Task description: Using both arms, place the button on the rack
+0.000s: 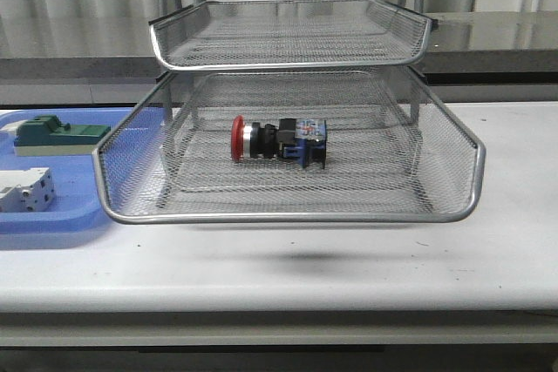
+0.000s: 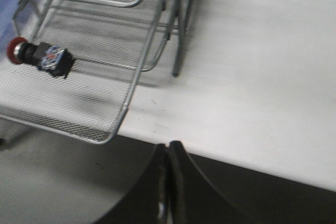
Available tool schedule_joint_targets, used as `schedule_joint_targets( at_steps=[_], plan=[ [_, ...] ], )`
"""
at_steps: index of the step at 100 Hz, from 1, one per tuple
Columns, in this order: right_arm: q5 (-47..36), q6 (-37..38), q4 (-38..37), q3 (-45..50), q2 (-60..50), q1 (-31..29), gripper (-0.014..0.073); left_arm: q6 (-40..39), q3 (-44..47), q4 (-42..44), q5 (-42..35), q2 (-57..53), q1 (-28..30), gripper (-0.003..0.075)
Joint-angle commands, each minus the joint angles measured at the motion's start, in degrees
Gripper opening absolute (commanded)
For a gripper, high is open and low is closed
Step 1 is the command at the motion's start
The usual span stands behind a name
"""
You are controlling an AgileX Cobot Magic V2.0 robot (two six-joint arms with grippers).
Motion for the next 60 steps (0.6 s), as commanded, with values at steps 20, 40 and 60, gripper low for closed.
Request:
schedule_joint_targets(
  at_steps=[20,40,60],
  plan=[
    [-3.44,-29.65,22.88,-1.84,13.42,1.44,-0.0069,-0.74,-1.66,-0.7,-4.87,0.49,0.14,-0.002],
    [-2.65,-42.22,26.03,-1.83,21.39,9.17,-0.0069,-0.74,-1.66,-0.7,-4.87,0.49,0.14,-0.002],
    [-3.36,-45.32,25.11,-1.83,28.46,16.4,-0.0069,-0.74,-1.66,-0.7,-4.87,0.49,0.14,-0.002]
  ],
)
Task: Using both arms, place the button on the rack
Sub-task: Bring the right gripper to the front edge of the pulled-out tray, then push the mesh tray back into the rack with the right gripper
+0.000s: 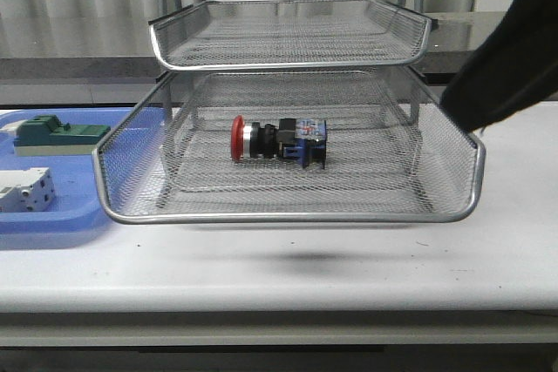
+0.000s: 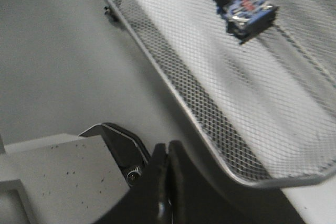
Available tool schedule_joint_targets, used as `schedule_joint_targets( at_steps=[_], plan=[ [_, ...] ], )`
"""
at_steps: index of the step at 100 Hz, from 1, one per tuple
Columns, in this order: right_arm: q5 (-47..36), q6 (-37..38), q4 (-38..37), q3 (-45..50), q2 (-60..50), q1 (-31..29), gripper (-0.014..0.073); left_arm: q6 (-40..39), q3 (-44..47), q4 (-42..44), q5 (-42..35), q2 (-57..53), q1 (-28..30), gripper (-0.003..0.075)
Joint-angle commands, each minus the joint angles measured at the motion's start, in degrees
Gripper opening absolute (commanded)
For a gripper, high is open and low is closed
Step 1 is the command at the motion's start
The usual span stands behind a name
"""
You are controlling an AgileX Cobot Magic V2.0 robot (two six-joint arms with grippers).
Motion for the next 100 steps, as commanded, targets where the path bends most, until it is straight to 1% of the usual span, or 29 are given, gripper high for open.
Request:
schedule_joint_targets(
  at_steps=[1,26,52,82,100],
  plan=[
    [-1.73,-2.28,1.47,-1.83,2.13,2.86,-0.0069,-0.74,-1.66,-0.7,-4.87,0.49,0.14,-0.002],
    [-5.72,-3.66,-1.74,-1.83,8.74,10.32,-0.0069,-0.74,-1.66,-0.7,-4.87,0.49,0.14,-0.002],
    [-12.8,-3.66,-2.22,-1.83,14.29,15.09,-0.0069,-0.74,-1.66,-0.7,-4.87,0.49,0.14,-0.002],
    [-20.14,-3.66,-3.73,-1.83,19.06,15.7,-0.0069,-0.74,-1.66,-0.7,-4.87,0.49,0.14,-0.002],
    [-26.32,-3.66,-5.1,-1.96,19.98,15.57,-0.0069,-0.74,-1.66,-0.7,-4.87,0.49,0.14,-0.002]
  ],
)
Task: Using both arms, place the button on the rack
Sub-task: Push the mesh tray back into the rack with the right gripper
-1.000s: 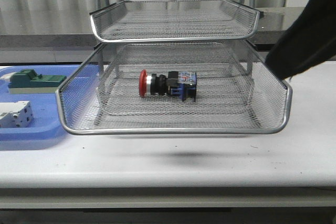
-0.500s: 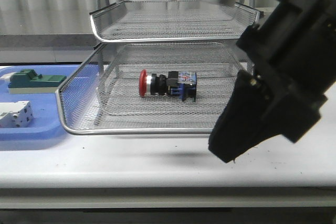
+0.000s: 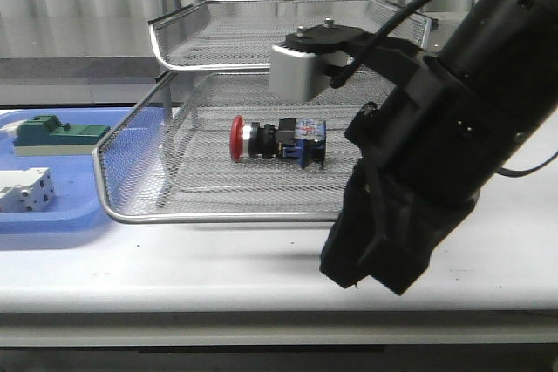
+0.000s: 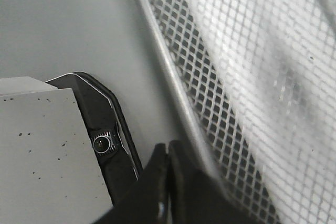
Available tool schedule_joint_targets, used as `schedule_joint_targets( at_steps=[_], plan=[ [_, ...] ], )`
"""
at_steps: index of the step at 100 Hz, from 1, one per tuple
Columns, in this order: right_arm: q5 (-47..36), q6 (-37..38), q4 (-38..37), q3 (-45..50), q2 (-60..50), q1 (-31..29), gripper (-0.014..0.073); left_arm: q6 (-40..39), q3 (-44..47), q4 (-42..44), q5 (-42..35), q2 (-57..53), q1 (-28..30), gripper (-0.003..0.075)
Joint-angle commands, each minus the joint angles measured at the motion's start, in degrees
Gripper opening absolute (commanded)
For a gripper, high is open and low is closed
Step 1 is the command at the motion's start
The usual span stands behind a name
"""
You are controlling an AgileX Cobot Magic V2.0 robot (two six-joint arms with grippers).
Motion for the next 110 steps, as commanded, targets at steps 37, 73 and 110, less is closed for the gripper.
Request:
schedule_joint_targets(
  at_steps=[37,73,110],
  plan=[
    [-6.94,-0.59,-3.96,-7.52,2.12,-2.61,-0.0069,-0.74,-1.66,-0.67,-4.87,0.49,0.14,-0.002],
    [-5.06,-0.59,-6.4,-16.04,7.16,-9.56,-0.0069,-0.74,-1.66,-0.67,-4.87,0.49,0.14,-0.002],
    [3.89,4.52,-6.4,-16.56,5.92,-9.57,-0.0061,-0.74,-1.66,-0.67,-4.87,0.49,0.14,-0.002]
  ],
)
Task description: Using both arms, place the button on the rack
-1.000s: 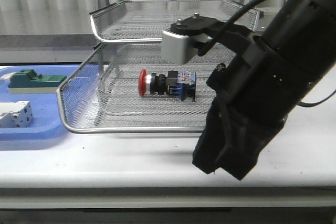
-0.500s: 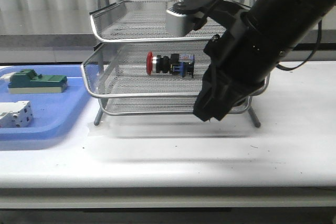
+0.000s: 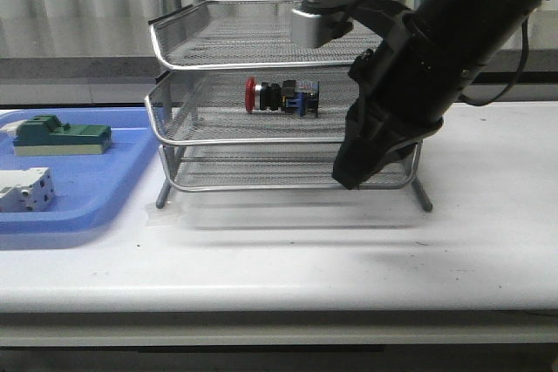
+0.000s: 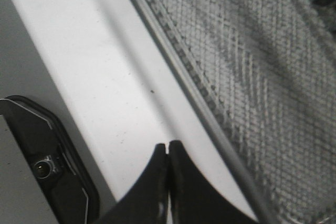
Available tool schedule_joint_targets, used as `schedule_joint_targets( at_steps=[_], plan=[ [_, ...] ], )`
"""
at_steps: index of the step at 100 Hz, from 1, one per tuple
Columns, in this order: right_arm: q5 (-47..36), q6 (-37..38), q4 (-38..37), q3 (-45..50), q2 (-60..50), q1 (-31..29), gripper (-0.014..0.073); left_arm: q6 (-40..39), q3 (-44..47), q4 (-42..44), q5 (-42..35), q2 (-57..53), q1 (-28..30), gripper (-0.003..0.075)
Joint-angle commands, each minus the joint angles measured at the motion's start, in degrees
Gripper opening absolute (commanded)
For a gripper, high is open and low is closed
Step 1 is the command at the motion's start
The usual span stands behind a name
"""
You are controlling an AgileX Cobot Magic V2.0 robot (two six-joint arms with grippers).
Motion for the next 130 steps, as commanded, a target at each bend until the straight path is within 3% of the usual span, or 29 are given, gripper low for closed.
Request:
schedule_joint_targets(
  at_steps=[1,23,46,65,96,130],
  plan=[
    [2.73,1.9,0.47,-1.76,-3.68,-0.3,-0.006,-0.74,-1.66,-0.67,-4.87,0.49,0.14,-0.002],
    [6.36,10.26,-0.99,-1.7,-10.0,-0.42,-0.006,-0.74,-1.66,-0.67,-4.87,0.49,0.14,-0.002],
    [6.4,28.46,-12.09,-1.09,-19.23,-2.21,-0.006,-0.74,-1.66,-0.67,-4.87,0.49,0.14,-0.002],
    [6.47,38.08,-18.94,1.91,-28.56,-6.96,-0.006,-0.74,-1.66,-0.67,-4.87,0.49,0.14,-0.002],
    [6.63,41.38,-19.72,10.35,-45.42,-16.74,-0.006,-0.74,-1.66,-0.67,-4.87,0.49,0.14,-0.002],
    [6.83,44.89,-19.72,22.95,-65.92,-21.24,-0.006,-0.74,-1.66,-0.67,-4.87,0.49,0.14,-0.002]
  ],
)
